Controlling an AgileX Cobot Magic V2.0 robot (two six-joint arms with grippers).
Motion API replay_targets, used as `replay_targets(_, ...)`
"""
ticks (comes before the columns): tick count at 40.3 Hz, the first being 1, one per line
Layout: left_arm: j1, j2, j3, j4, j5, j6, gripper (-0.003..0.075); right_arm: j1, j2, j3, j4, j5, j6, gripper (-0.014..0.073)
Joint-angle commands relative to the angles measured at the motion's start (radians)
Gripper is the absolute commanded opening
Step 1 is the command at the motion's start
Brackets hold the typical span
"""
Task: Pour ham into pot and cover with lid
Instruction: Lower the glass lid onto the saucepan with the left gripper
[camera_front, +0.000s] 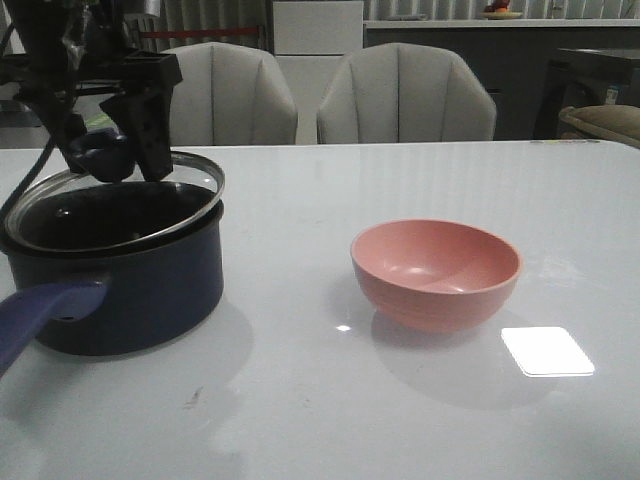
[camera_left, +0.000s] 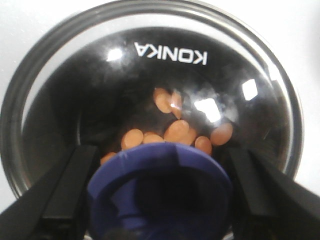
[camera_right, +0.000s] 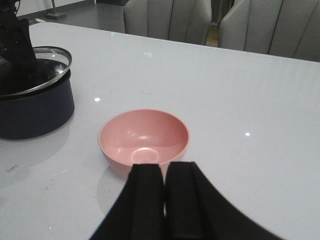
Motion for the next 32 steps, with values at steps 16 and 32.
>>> replay_targets(16, -0.009, -0.023, -0.109, -0.019, 0.086, 0.004, 0.0522, 0.001, 0.007, -0.027, 0.006, -0.077, -0.005, 0.0162)
replay_targets(32, -0.009, -0.036, -0.187, -0.019, 0.127, 0.004, 0.0519, 0.001, 0.007, -0.027, 0.006, -0.077, -0.005, 0.0162)
